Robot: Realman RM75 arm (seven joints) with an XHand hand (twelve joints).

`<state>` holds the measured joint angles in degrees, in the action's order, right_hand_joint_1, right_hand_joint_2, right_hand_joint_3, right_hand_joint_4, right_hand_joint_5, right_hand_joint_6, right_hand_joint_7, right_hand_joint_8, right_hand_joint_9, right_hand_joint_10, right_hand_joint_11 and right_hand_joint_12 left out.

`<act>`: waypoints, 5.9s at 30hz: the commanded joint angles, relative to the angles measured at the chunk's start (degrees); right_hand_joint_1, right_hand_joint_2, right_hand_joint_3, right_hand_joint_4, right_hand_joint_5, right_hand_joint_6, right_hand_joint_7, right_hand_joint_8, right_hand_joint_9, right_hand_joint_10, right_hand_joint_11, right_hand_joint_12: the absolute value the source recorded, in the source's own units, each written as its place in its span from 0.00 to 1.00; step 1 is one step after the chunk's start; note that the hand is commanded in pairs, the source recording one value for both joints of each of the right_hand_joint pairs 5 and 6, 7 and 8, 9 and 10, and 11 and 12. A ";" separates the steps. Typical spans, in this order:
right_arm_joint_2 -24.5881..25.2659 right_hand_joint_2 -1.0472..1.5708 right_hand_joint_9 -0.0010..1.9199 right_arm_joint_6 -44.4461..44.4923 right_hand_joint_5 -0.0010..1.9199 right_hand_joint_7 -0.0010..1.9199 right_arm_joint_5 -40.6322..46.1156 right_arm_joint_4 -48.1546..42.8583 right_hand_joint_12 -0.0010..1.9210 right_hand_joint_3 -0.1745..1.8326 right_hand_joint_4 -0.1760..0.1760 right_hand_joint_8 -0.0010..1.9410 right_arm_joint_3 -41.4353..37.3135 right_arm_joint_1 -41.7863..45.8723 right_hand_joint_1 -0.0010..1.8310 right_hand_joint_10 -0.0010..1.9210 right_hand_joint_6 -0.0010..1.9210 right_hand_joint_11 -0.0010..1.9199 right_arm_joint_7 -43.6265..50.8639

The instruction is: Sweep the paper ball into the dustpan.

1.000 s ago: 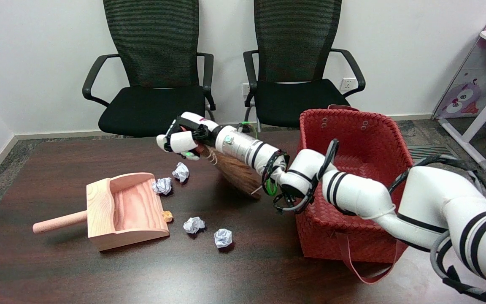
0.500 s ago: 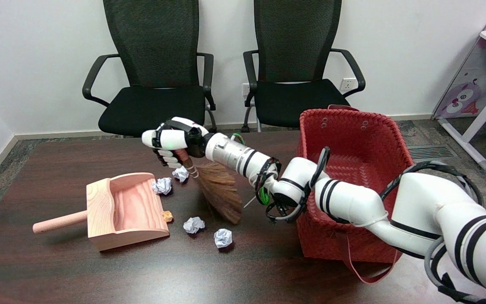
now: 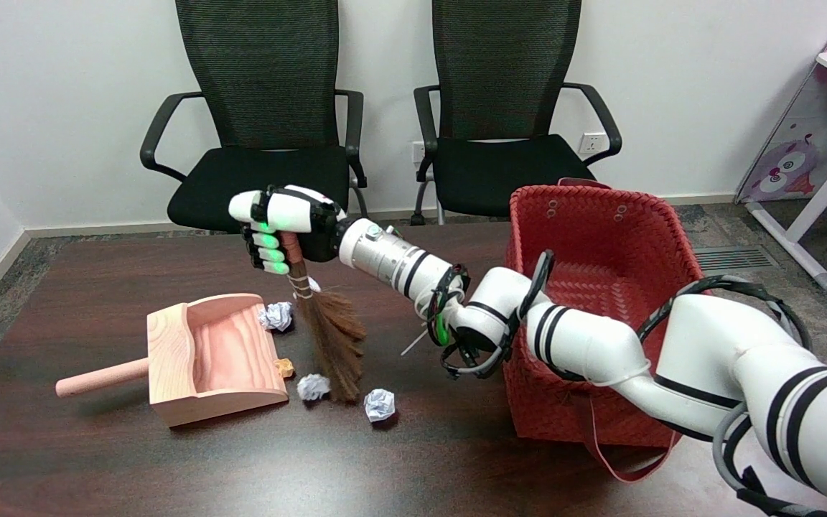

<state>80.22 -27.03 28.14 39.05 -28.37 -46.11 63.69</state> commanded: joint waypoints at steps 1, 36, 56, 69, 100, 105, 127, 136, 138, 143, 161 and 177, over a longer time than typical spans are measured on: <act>2.22 0.82 1.00 -5.57 1.00 1.00 7.69 -3.10 1.00 0.89 0.51 0.99 -0.63 -0.97 0.48 1.00 1.00 1.00 -9.06; -2.33 0.81 1.00 -7.87 1.00 1.00 0.29 5.02 1.00 0.83 0.50 0.99 -0.37 -7.07 0.46 1.00 1.00 1.00 -7.56; -0.32 0.89 1.00 -0.84 1.00 1.00 -22.22 -1.00 1.00 0.78 0.51 0.99 4.21 -14.80 0.47 1.00 1.00 1.00 2.23; 4.75 0.85 1.00 2.86 1.00 1.00 -31.07 -6.70 1.00 0.87 0.50 0.99 8.65 -15.89 0.47 1.00 1.00 1.00 2.32; 15.68 0.80 1.00 3.81 1.00 1.00 -18.99 -15.15 1.00 0.93 0.50 0.99 6.31 -9.44 0.48 1.00 1.00 1.00 6.18; 16.01 0.79 1.00 0.81 1.00 1.00 -12.37 -15.41 1.00 0.93 0.49 0.99 6.54 -8.95 0.48 1.00 1.00 1.00 6.18; 12.85 0.81 1.00 -7.60 1.00 1.00 10.90 -6.74 1.00 0.89 0.48 0.99 6.37 -8.59 0.47 1.00 1.00 1.00 5.92; 12.53 0.79 1.00 -8.31 1.00 1.00 13.78 -4.98 1.00 0.92 0.48 0.99 6.57 -8.30 0.47 1.00 1.00 1.00 -4.44; 12.05 0.79 1.00 -8.67 1.00 1.00 13.54 -4.50 1.00 0.92 0.48 0.99 6.47 -8.30 0.47 1.00 1.00 1.00 -7.99; 7.56 0.79 1.00 -9.52 1.00 1.00 13.69 1.46 1.00 0.91 0.48 0.99 4.85 -7.54 0.47 1.00 1.00 1.00 -3.06; -9.39 0.90 1.00 -4.15 1.00 1.00 13.70 29.01 1.00 0.90 0.52 0.99 -11.19 5.27 0.45 1.00 1.00 1.00 35.87; -10.44 0.98 1.00 -0.85 1.00 1.00 19.51 40.60 1.00 0.96 0.56 0.99 -19.35 21.41 0.45 1.00 1.00 1.00 65.17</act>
<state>74.65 -32.47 41.59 63.62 -39.23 -40.07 100.44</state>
